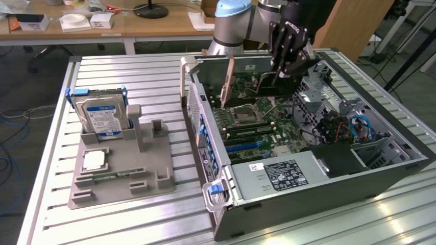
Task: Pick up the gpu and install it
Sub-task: 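Insert the gpu into the slot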
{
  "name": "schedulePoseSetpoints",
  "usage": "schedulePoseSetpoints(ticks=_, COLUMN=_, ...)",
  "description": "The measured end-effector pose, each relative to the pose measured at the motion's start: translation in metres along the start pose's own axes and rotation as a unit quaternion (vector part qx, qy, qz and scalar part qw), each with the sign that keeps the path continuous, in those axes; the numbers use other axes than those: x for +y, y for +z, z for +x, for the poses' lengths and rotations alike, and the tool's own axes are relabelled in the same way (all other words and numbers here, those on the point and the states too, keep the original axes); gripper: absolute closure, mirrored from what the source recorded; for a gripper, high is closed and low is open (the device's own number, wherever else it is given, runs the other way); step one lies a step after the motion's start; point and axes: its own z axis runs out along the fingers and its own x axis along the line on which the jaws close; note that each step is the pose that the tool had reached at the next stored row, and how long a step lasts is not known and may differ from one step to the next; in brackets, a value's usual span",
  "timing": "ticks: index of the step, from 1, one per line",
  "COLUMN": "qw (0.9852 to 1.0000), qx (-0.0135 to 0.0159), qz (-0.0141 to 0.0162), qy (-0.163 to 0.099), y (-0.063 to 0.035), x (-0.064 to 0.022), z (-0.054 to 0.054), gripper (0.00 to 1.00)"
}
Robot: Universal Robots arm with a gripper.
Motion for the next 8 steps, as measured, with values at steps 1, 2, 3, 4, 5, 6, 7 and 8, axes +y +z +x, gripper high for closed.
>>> schedulePoseSetpoints(ticks=1, qw=1.0000, qx=0.0000, qz=0.0000, qy=0.000, y=0.0004, x=0.0000, z=0.0000, gripper=0.74)
schedulePoseSetpoints(ticks=2, qw=1.0000, qx=0.0000, qz=0.0000, qy=0.000, y=0.0007, x=0.0000, z=0.0000, gripper=0.74)
schedulePoseSetpoints(ticks=3, qw=1.0000, qx=0.0000, qz=0.0000, qy=0.000, y=0.0011, x=0.0000, z=0.0000, gripper=0.74)
schedulePoseSetpoints(ticks=4, qw=1.0000, qx=0.0000, qz=0.0000, qy=0.000, y=0.0015, x=-0.0001, z=0.0000, gripper=0.74)
schedulePoseSetpoints(ticks=5, qw=1.0000, qx=0.0000, qz=0.0000, qy=0.000, y=0.0018, x=-0.0001, z=0.0000, gripper=0.74)
schedulePoseSetpoints(ticks=6, qw=1.0000, qx=0.0000, qz=0.0000, qy=0.000, y=0.0022, x=-0.0001, z=0.0000, gripper=0.74)
schedulePoseSetpoints(ticks=7, qw=1.0000, qx=0.0000, qz=0.0000, qy=0.000, y=0.0026, x=-0.0001, z=0.0000, gripper=0.74)
schedulePoseSetpoints(ticks=8, qw=1.0000, qx=0.0000, qz=0.0000, qy=0.000, y=0.0030, x=-0.0001, z=0.0000, gripper=0.74)
